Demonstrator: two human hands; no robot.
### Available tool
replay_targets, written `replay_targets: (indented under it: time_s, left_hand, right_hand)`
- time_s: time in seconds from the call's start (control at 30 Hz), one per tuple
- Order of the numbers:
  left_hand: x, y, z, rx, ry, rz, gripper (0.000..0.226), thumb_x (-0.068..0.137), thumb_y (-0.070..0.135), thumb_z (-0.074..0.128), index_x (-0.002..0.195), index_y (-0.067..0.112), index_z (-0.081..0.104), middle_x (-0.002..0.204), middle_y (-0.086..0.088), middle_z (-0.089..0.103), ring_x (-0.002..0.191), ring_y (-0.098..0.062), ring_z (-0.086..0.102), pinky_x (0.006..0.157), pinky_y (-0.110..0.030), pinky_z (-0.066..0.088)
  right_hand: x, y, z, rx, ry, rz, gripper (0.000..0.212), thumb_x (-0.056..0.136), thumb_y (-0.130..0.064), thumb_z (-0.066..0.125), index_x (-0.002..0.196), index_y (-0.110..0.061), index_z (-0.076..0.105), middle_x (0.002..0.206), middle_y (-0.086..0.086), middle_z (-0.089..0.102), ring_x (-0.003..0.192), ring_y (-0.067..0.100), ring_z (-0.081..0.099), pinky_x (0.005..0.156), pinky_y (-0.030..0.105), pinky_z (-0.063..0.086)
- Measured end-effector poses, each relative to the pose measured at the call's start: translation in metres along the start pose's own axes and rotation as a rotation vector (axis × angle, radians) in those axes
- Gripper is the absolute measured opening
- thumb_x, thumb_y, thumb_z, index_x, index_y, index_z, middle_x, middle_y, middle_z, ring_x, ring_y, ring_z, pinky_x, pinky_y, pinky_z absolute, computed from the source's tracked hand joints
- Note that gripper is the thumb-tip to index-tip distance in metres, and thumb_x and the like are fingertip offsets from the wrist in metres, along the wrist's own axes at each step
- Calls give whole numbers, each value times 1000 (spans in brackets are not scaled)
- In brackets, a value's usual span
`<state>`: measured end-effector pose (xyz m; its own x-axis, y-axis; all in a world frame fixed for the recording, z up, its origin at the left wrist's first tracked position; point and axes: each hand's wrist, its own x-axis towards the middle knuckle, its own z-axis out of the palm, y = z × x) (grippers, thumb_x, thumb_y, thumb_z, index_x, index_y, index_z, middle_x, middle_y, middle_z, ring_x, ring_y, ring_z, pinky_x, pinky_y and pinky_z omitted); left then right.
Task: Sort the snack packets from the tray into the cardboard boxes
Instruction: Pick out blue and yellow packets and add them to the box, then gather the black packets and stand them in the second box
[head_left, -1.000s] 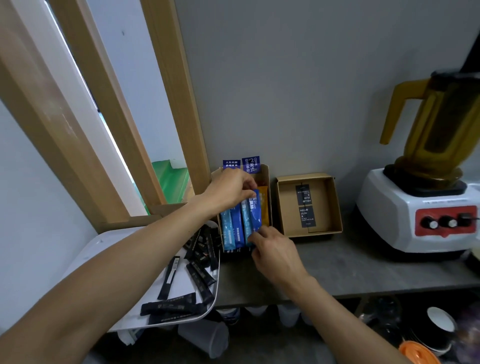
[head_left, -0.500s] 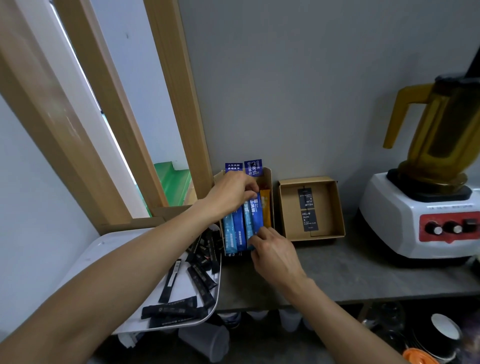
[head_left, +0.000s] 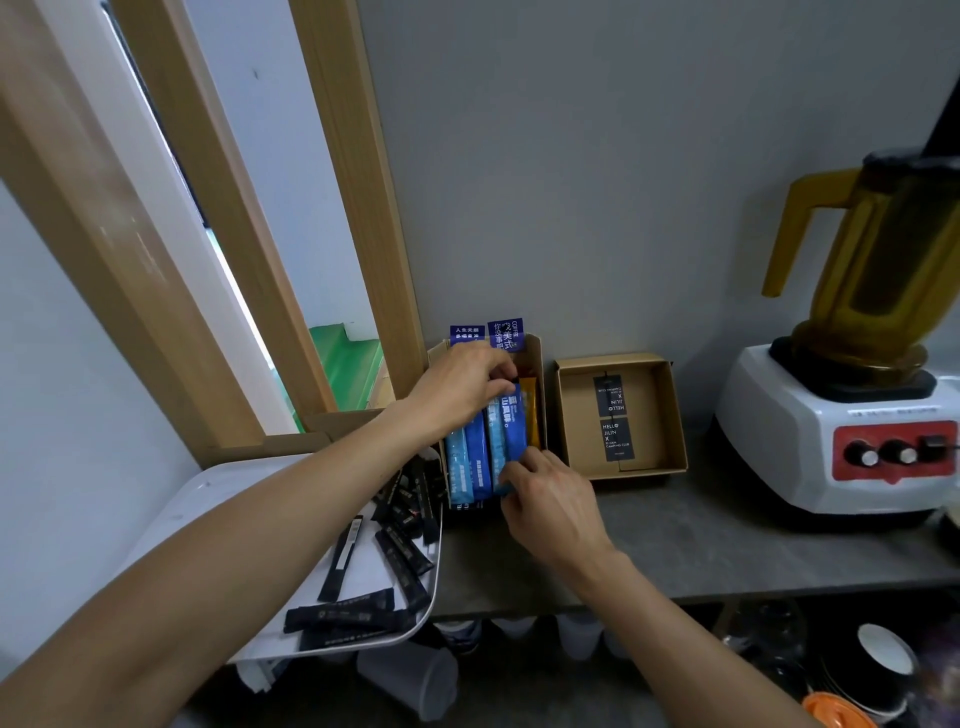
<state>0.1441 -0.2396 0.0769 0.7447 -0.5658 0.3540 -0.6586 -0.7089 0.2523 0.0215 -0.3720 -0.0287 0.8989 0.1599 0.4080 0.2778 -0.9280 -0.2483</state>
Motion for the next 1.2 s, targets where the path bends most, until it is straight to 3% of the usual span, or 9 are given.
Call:
replay_targets:
  time_s: [0.3,0.43,0.7,0.77,0.83,0.9,0.97,1.07,1.2]
  left_hand:
    - [-20,-7,-8,-27,101,30,20,93,33,72,109,21,72,106,7,62,93,-7,61,84,-28,52]
    - [-35,-13,-20,-65,105,61,18,94,27,72,109,17,72,104,8,65,91,-5,61,84,-23,52]
    - [-121,-67,-51,13,-100,-86,15,92,46,69,96,32,70,87,20,66,79,2,62,70,-22,52]
    - [-156,-91,-49,104,-238,-202,31,87,61,69,104,36,67,101,19,65,85,0,62,77,-32,56]
    - [-191,-109,-47,145,-353,-301,65,78,76,66,129,37,58,133,12,56,109,-6,59,98,-34,52]
    - [-221,-123,-45,181,-428,-386,104,67,89,61,153,35,37,163,1,29,148,-20,32,121,-39,30]
    - [-239,-132,-42,206,-490,-469,124,64,95,56,162,31,15,171,-4,2,158,-24,-1,127,-46,11]
    - [-239,-148,-31,141,-467,-547,96,90,78,40,164,25,9,172,-7,4,159,-24,0,128,-44,10]
    - [-221,-168,-14,143,-330,-438,50,107,44,43,152,22,45,157,-8,43,147,-27,36,117,-42,33]
  right_hand:
    - [-1,-4,0,-8,-20,3,32,97,-33,64,128,-21,64,132,1,63,116,14,62,89,31,58]
    - [0,-3,0,-3,-17,6,32,96,-34,66,126,-23,65,132,-1,64,116,13,63,88,30,58]
    - [-3,-39,7,140,33,-25,23,92,-24,69,114,-21,69,112,-3,67,105,16,68,74,28,58]
    - [1,-61,13,189,-9,-65,29,94,-23,65,124,-22,67,117,-4,65,106,15,66,80,29,57]
    - [6,-82,22,206,-68,-113,39,95,-23,63,134,-21,62,129,-3,62,113,16,64,89,31,57]
    - [14,-100,33,196,-140,-134,50,96,-24,61,145,-17,53,147,2,53,131,21,55,104,33,50]
    - [25,-117,43,157,-239,-105,63,99,-29,58,156,-13,37,163,11,34,150,26,34,120,35,33]
    - [49,-134,61,14,-358,13,73,102,-42,52,160,-9,21,168,25,14,156,38,14,126,45,21]
    - [85,-144,80,-111,-430,207,69,105,-46,44,158,-9,20,161,31,23,149,46,27,117,51,33]
